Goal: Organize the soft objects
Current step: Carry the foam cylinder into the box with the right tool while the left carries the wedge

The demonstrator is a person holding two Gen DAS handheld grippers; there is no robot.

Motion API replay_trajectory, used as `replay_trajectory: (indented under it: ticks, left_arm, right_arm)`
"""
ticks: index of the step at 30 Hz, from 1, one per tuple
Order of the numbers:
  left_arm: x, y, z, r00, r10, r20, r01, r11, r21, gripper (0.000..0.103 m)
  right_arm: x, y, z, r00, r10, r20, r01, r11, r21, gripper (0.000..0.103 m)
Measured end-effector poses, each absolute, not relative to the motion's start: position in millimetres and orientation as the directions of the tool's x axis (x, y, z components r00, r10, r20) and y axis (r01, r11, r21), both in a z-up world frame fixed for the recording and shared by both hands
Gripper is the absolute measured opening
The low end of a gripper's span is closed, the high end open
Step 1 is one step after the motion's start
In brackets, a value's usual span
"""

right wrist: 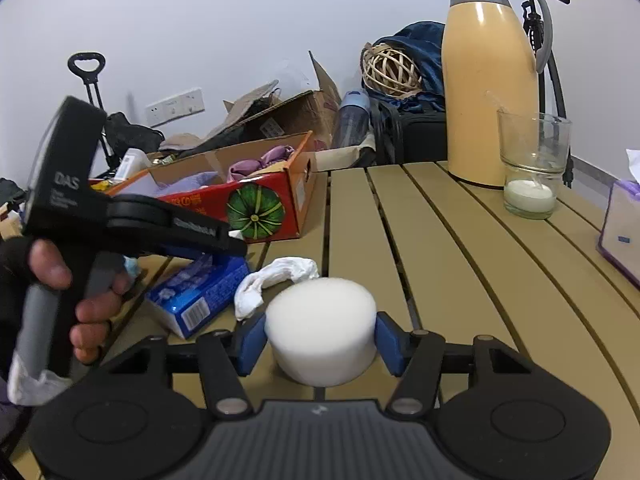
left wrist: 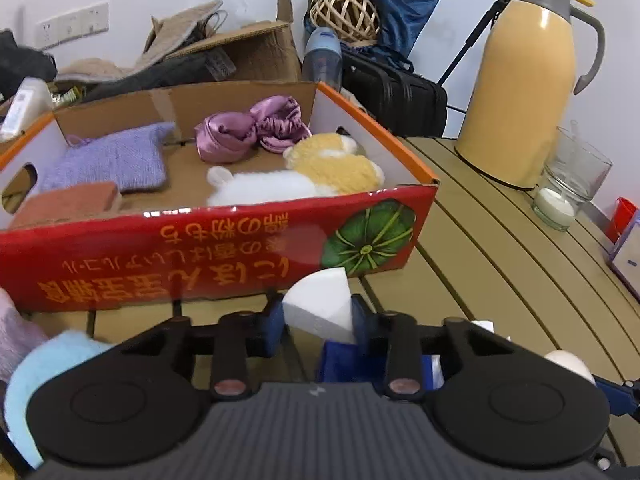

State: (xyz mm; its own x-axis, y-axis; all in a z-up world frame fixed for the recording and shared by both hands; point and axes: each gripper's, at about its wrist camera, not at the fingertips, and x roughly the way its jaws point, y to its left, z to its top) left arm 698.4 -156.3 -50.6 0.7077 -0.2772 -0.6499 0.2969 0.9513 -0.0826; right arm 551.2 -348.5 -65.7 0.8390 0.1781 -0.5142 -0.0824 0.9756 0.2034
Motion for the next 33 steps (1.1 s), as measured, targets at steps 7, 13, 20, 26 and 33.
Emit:
replay_trajectory:
  ticks: [7,13,20,26,33]
  left_arm:
    - [657.6,-133.7,-12.6,0.782,-0.281,-0.556,0.264,0.958,-0.112,0.030]
    - [565.9,-80.7,27.3,0.827,-0.328,-0.457,0.285,0.945,-0.163,0.030]
    - [511.2,-36.0,38.6,0.851,-0.300,-0.432,0.254,0.954,-0.161,0.031]
    - [557.8,-20.3,64.4,0.822,-0.348,-0.452,0.285,0.937,-0.202,0.032]
    - [716.2,-32.9,75.2,0.765,-0.284,-0.578,0.209,0.958,-0.195,0.032]
  right_arm:
    - [544.1,-345.7,-62.4,0.855,0.205,-0.476,-0.109,0.969,0.222,0.055]
    - [512.9,-330.0,-45.8,0.886,0.195,-0.421,-0.140,0.978,0.157,0.055]
    - [466.7,-290.6,-15.6,0.864,0.321,-0.388,-0.278,0.947,0.164,0.055]
    - [479.9,-269.7,21.3,0.857,0.374,-0.356,-0.352,0.927,0.128,0.055]
    - [607.7,-261.1,64.9,0.822,0.388,-0.416,-0.390,0.917,0.084,0.055]
